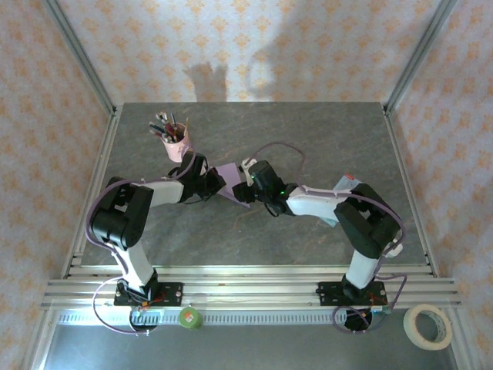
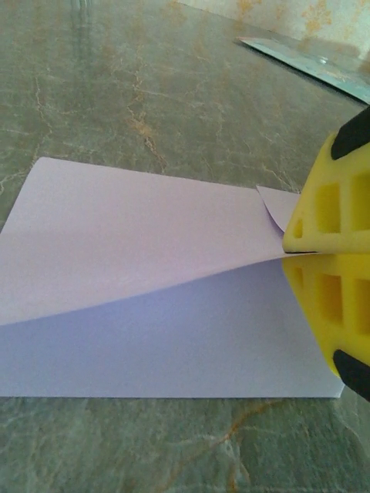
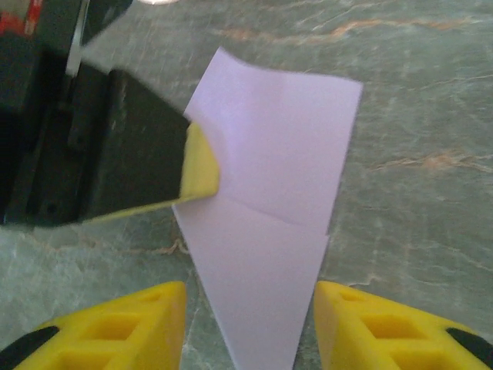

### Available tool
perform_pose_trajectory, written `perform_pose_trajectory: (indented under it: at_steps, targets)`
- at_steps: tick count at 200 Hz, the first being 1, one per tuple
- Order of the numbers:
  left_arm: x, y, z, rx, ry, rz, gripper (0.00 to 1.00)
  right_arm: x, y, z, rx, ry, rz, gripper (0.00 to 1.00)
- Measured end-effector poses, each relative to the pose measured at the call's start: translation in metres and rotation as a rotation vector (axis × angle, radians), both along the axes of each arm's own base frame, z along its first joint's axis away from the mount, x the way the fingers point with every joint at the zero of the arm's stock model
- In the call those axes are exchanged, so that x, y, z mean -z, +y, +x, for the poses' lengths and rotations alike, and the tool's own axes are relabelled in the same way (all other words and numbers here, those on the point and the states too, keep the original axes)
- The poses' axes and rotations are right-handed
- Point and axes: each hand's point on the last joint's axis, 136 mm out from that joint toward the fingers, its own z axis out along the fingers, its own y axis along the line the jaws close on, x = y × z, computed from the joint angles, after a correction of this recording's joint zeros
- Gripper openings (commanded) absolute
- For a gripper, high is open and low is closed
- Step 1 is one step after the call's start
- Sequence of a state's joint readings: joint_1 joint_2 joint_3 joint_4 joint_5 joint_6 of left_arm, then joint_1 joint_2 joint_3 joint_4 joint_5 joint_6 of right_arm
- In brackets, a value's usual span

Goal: Fold a paper plane with a square sheet of paper (pick it up from the middle)

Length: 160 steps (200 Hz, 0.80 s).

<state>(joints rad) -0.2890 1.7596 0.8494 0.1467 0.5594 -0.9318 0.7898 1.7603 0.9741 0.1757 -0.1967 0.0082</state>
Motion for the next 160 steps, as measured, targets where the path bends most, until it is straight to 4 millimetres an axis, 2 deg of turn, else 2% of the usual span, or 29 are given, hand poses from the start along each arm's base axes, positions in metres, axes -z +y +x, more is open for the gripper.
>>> perform_pose_trajectory:
  at_steps: [19,46,106,160]
  targets:
    - [-0.005,-0.002,0.001,0.001,-0.004,0.006,0.04,0.006,0.005,-0.006,-0.031,-0.004,-0.038,0.48]
    - [-0.011,-0.006,0.004,0.008,-0.016,0.011,0.05,0.014,0.013,-0.004,-0.049,0.003,-0.060,0.47]
    - [-0.009,-0.006,0.001,0.012,-0.001,0.019,0.05,0.040,0.018,0.001,-0.052,0.043,-0.107,0.43]
    - [-0.007,-0.005,-0.001,0.012,0.013,0.024,0.05,0.043,0.016,0.001,-0.045,0.049,-0.122,0.44]
